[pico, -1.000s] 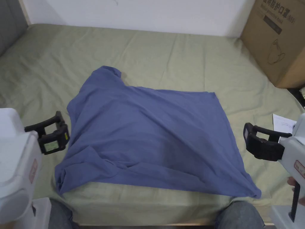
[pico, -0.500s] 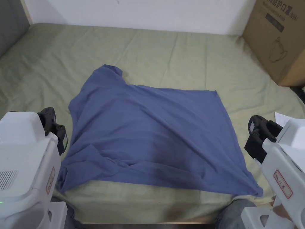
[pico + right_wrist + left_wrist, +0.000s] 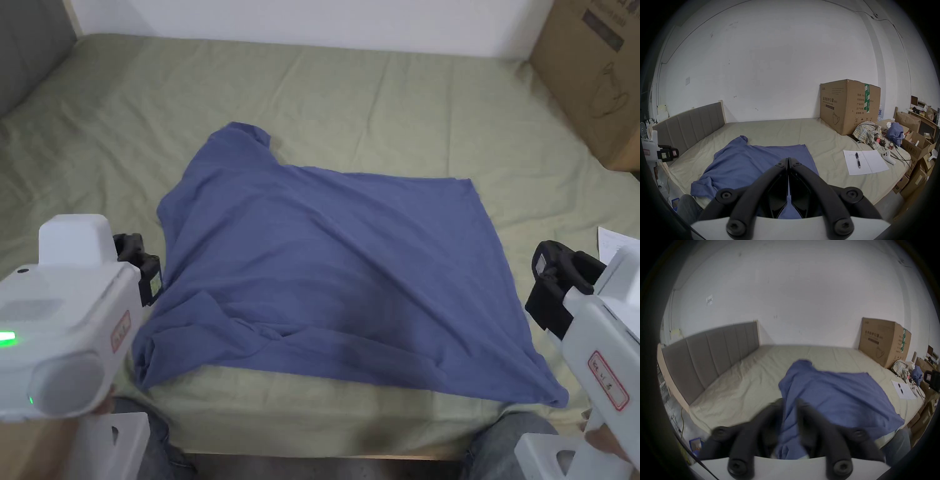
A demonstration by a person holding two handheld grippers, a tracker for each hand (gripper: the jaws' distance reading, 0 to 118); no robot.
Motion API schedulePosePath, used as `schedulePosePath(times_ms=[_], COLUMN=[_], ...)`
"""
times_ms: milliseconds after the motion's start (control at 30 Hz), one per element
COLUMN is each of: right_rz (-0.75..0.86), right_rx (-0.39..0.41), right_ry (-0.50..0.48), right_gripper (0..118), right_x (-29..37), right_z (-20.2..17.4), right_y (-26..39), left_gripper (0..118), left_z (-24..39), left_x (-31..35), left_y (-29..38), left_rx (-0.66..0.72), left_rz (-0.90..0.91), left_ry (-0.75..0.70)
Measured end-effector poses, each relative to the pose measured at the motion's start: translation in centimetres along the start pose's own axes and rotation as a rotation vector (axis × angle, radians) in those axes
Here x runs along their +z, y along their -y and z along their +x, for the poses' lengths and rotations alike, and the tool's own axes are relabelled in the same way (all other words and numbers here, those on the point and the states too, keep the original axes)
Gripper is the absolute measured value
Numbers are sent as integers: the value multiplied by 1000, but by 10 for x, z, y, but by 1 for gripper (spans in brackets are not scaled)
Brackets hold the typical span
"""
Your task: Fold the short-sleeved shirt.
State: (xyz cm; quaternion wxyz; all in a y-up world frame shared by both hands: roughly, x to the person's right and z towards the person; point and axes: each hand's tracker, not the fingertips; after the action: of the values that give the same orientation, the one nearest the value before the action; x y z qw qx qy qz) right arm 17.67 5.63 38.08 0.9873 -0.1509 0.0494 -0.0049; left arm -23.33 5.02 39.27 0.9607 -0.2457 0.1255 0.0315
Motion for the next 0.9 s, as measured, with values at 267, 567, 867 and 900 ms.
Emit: schedulePosePath(times_ms=[267, 567, 867, 900], right_rz=[-44, -70, -134, -170], right_rx=[2, 6, -48, -49], right_ry=[4, 24, 56, 65], right_gripper=[0, 0, 0, 0], right_x=[-4, -8, -13, -16], right_z=[2, 5, 24, 28], right_y=[6, 8, 12, 13], left_gripper=[118, 71, 5, 5], left_z=[-38, -50, -47, -46], left_x=[-66, -127, -122, -111], left_y=[25, 71, 73, 68], left_rx=[10, 66, 95, 118], left_rz=[-423, -647, -621, -574], left_ry=[19, 6, 63, 60])
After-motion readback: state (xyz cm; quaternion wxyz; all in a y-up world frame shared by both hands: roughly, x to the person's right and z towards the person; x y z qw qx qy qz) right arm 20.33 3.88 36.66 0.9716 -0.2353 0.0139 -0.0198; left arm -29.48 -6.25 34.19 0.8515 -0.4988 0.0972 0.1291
